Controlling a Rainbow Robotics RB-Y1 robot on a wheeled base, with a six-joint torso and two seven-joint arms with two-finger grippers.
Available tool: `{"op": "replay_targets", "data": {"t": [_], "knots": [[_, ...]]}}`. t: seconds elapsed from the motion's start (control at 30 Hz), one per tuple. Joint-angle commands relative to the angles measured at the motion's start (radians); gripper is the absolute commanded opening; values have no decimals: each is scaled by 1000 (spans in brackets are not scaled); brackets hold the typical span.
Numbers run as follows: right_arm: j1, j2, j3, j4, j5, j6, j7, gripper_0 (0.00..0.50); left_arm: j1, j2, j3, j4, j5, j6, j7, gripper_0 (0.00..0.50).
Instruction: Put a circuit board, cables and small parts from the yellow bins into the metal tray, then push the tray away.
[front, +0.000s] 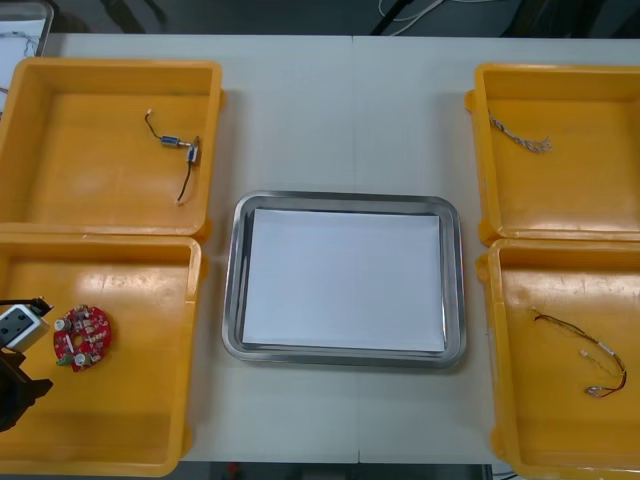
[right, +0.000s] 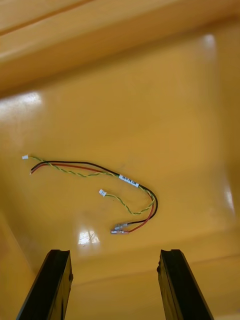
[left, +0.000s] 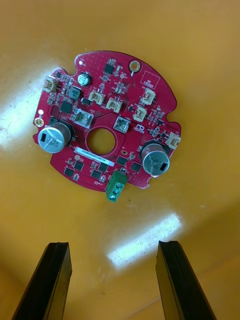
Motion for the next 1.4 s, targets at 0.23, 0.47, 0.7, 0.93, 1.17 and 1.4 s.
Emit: {"op": "replay_targets", "data": {"t": [0.23, 0.47, 0.7, 0.93, 1.17, 1.4], "knots": [[-30, -126, 25, 117, -58, -97, 293, 500, -164, 42, -155, 67, -34, -44, -64, 500], [-46, -149, 85, 130, -32, -155, 449, 500, -213, 47, -211, 82, -44, -56, -70, 500], [-58, -160, 154, 133, 13, -180, 527, 500, -257, 51, -267, 110, -49, -75, -71, 500], [-58, -181, 229, 197, 5, -260, 550, 500, -317, 51, -328, 147, -50, -98, -73, 500], [-58, -183, 269, 249, 0, -303, 580, 500, -322, 50, -328, 148, -40, -98, -73, 476], [-49, -183, 310, 294, 10, -361, 593, 500, -322, 51, -330, 148, -38, -98, -71, 0]]}}
